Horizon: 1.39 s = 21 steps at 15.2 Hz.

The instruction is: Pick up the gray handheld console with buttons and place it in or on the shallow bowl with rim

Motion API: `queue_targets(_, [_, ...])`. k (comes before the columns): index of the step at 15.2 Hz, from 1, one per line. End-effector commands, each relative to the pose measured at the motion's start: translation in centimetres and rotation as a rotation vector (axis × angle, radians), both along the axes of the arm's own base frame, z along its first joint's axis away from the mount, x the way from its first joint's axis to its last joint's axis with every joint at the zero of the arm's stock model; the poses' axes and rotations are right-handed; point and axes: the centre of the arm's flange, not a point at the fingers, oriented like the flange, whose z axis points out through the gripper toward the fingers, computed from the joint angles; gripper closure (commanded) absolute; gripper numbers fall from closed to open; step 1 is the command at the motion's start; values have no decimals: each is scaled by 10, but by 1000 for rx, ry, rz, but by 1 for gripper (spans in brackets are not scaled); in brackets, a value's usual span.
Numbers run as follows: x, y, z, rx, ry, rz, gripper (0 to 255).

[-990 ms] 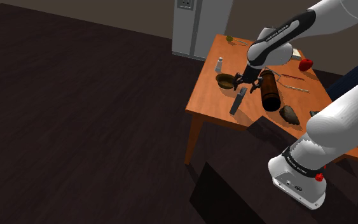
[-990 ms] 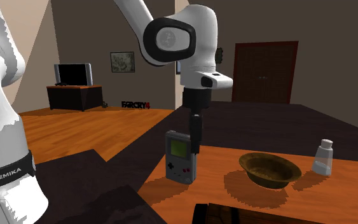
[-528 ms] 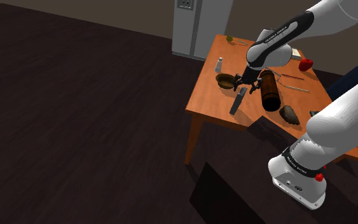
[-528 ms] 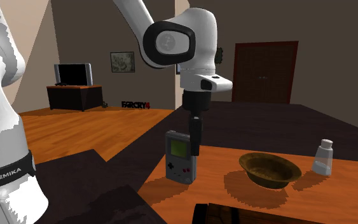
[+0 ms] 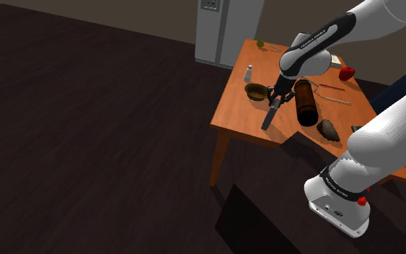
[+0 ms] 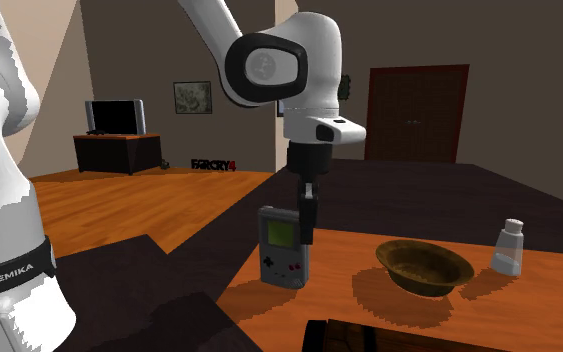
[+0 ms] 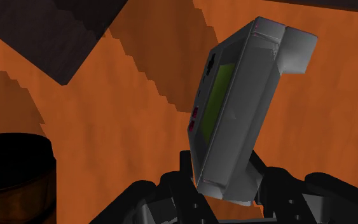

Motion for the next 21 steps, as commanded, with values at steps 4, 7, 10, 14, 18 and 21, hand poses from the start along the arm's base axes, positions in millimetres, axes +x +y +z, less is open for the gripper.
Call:
queue_targets(4, [0, 1, 5, 1, 2, 1, 255])
queue_targets(7, [0, 1, 21, 1, 2, 1, 255])
queue_targets(10, [0, 1, 37, 1, 2, 1, 255])
queue_targets(14, [0, 1, 58, 1, 2, 1, 255])
queue_targets(18, [0, 1, 79, 1, 2, 1, 255])
queue_targets(21, [0, 1, 95, 1, 2, 1, 255])
